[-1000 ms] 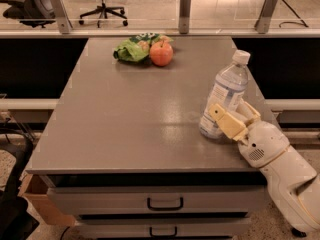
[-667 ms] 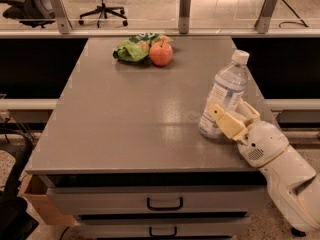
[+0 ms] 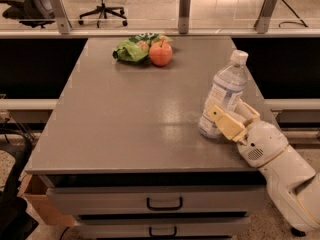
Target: Place blue plastic bottle upright
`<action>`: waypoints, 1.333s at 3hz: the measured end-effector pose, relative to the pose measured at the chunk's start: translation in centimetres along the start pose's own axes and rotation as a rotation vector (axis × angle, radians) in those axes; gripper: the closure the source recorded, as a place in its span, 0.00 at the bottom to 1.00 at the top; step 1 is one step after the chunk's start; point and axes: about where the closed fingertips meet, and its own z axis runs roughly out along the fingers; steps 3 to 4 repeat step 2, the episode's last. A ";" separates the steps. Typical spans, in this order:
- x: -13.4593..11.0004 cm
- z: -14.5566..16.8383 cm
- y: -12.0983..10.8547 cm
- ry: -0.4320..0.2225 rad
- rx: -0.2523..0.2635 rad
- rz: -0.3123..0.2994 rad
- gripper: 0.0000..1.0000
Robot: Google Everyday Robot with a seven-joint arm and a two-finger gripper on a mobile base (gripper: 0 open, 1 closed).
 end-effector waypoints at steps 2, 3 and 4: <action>0.0 0.1 0.2 0.001 -0.004 0.000 0.00; 0.0 0.1 0.2 0.001 -0.004 0.000 0.00; 0.0 0.1 0.2 0.001 -0.004 0.000 0.00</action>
Offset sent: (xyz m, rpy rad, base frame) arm 0.0001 0.0017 0.0008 -0.0008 -0.0011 0.0029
